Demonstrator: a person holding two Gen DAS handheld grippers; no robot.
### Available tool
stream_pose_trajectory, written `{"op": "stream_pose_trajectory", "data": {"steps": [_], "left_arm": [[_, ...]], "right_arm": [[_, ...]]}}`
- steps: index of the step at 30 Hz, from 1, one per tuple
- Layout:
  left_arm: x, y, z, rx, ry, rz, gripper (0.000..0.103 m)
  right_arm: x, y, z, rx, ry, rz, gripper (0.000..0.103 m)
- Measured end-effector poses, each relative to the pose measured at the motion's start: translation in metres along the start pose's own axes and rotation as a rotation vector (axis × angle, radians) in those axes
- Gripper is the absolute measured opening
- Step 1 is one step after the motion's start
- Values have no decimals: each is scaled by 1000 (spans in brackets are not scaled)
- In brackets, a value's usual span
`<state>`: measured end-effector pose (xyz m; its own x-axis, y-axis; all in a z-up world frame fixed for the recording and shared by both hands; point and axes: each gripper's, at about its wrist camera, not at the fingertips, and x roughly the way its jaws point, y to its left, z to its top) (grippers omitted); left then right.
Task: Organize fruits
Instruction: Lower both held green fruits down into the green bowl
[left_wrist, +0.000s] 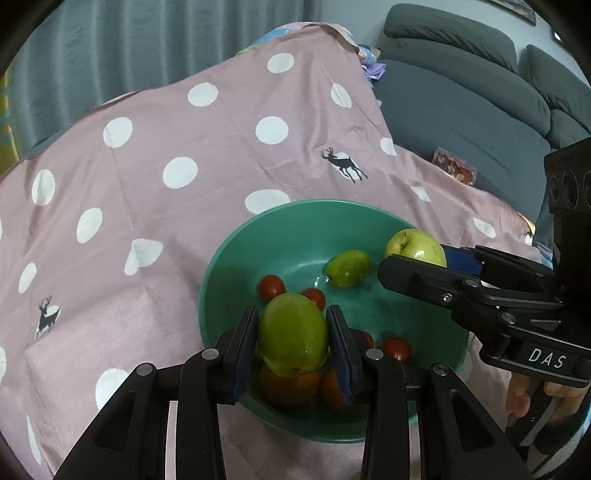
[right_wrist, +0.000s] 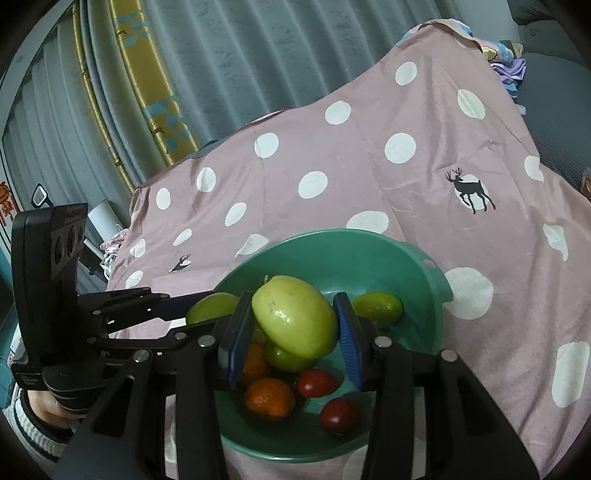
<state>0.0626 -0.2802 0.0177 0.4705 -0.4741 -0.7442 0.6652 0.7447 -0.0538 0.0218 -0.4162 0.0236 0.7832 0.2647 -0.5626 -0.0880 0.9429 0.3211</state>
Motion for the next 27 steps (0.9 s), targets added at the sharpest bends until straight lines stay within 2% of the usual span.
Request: {"op": "stream_pose_trajectory", "data": {"steps": [27], "left_arm": [[16, -9, 5, 51, 59, 27, 38]], "right_arm": [[7, -7, -2, 7, 41, -52, 44]]}}
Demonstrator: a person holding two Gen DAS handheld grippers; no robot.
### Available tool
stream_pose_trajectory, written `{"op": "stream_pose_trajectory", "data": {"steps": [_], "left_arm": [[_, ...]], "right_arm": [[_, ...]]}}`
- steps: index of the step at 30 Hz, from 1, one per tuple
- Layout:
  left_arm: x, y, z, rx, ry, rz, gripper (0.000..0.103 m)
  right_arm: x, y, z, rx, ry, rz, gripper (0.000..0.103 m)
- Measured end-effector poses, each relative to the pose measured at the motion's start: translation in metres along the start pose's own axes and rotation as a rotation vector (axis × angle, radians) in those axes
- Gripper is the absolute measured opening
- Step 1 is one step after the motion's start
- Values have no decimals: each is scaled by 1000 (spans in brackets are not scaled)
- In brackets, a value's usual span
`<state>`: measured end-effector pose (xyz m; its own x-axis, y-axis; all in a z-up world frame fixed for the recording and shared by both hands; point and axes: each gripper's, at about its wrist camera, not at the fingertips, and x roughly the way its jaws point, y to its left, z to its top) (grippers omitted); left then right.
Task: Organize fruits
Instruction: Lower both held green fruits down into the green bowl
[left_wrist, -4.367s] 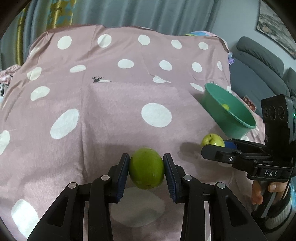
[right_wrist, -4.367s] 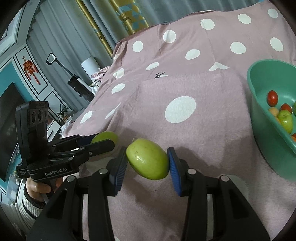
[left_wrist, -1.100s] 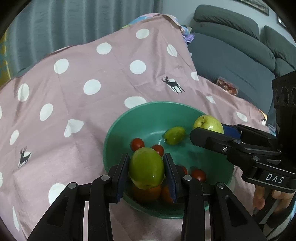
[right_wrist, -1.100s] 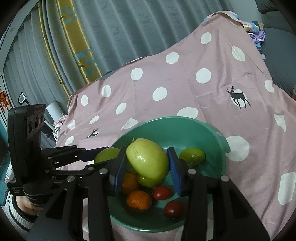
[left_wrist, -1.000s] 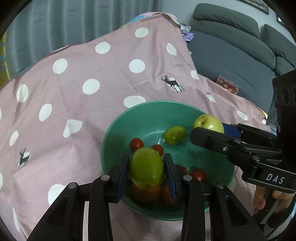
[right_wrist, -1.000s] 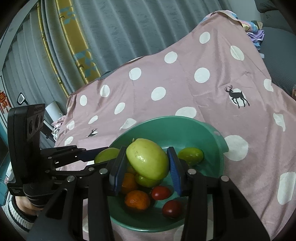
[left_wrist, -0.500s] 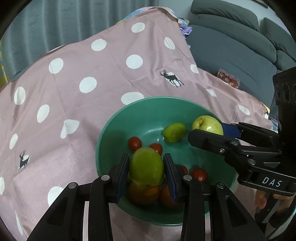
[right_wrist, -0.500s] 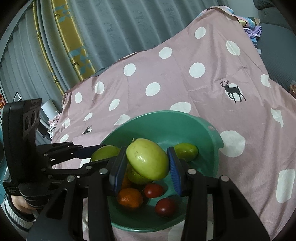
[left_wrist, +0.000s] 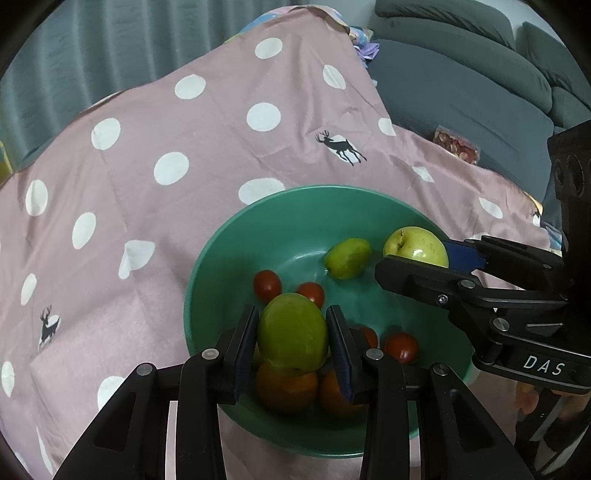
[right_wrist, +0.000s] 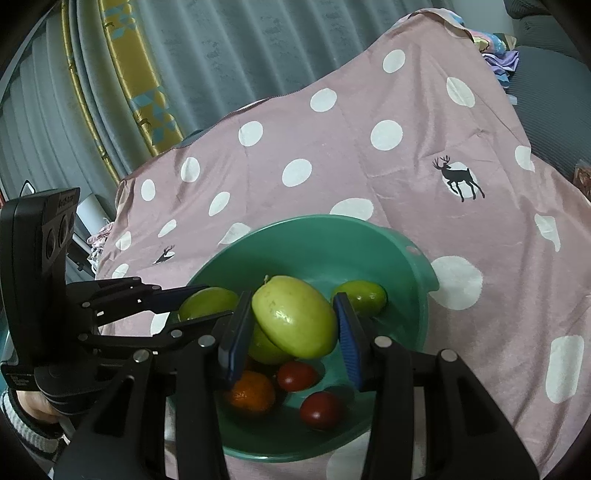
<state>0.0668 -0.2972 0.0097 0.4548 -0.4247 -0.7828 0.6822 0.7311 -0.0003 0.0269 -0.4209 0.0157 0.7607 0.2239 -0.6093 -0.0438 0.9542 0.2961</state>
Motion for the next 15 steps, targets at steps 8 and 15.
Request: {"op": "stream_pose_trajectory", "data": {"steps": [8, 15], "left_arm": [[5, -3, 1, 19, 20, 7, 38], [10, -4, 1, 34, 44, 15, 38]], "right_arm": [[2, -1, -1, -10, 7, -27, 44], [2, -3, -2, -9, 15, -35, 44]]}}
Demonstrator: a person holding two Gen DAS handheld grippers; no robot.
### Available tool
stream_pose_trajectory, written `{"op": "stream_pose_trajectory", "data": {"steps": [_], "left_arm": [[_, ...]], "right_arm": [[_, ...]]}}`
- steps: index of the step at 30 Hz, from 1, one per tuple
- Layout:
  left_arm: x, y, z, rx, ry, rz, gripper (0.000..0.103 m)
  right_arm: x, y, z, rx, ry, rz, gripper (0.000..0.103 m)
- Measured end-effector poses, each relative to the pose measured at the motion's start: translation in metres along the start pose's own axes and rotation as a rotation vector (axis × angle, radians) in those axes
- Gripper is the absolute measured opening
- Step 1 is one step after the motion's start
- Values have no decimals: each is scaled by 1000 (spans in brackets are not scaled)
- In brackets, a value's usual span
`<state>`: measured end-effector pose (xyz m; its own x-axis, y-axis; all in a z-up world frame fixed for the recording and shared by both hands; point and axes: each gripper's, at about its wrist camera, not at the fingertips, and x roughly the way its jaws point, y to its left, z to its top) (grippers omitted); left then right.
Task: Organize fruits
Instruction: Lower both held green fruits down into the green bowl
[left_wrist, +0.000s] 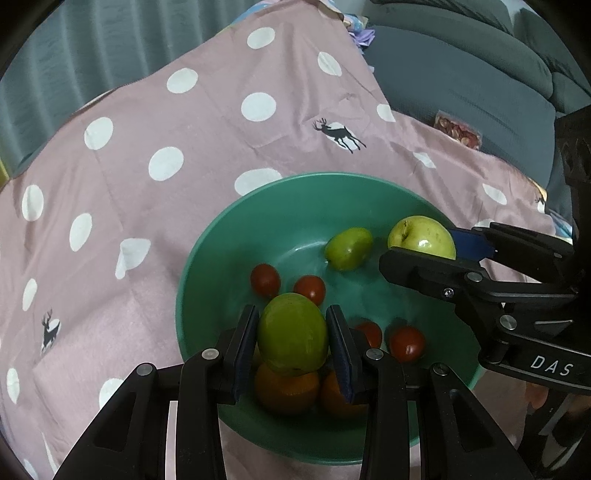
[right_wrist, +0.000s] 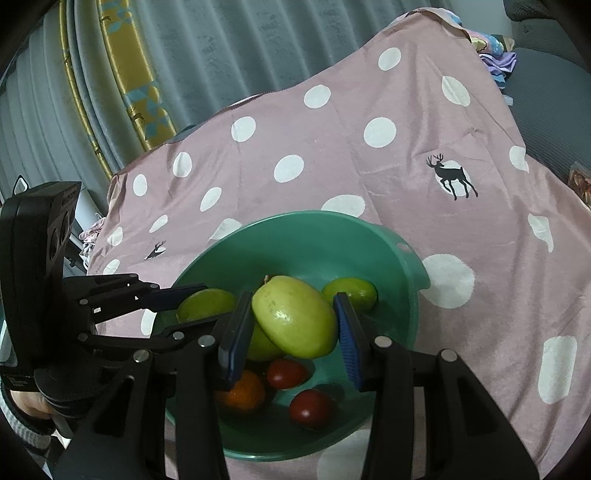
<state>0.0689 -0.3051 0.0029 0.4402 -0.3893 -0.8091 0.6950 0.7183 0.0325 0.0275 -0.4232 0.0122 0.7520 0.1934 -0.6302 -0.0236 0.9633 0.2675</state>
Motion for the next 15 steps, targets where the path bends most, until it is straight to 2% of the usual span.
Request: {"op": "stream_pose_trajectory", "data": {"steps": [15], "left_arm": [[8, -1, 1, 25, 40, 2, 38]], "right_arm": [[4, 3, 0, -20, 28, -26, 44]]}}
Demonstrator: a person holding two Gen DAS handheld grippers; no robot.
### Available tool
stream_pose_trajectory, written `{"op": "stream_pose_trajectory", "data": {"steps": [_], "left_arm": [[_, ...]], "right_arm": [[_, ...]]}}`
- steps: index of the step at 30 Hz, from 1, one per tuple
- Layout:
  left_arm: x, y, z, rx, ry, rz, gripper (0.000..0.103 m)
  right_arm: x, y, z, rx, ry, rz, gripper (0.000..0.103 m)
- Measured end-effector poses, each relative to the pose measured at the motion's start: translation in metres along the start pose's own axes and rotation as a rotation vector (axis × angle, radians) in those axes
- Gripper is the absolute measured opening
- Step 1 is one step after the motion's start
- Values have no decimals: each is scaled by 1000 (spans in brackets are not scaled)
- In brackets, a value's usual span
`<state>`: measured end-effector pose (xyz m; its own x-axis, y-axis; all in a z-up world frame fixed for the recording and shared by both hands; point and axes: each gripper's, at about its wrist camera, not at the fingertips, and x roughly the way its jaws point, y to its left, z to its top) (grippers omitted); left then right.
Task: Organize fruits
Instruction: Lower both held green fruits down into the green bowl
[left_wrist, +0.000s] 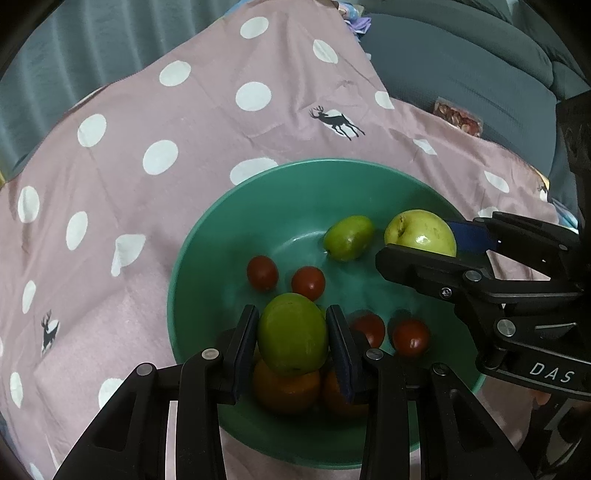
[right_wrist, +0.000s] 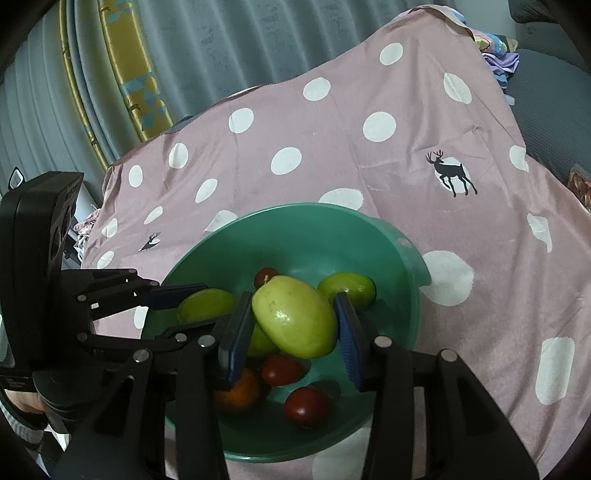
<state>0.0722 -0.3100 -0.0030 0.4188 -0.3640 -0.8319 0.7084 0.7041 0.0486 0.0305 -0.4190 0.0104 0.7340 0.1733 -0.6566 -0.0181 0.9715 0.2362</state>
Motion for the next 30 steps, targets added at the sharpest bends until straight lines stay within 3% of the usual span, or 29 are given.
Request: {"op": "stream_pose_trajectory", "data": {"steps": [30], "left_arm": [[6, -5, 6, 37, 26, 11, 38]], "right_arm": [[2, 6, 6, -47, 16, -42, 44]]}}
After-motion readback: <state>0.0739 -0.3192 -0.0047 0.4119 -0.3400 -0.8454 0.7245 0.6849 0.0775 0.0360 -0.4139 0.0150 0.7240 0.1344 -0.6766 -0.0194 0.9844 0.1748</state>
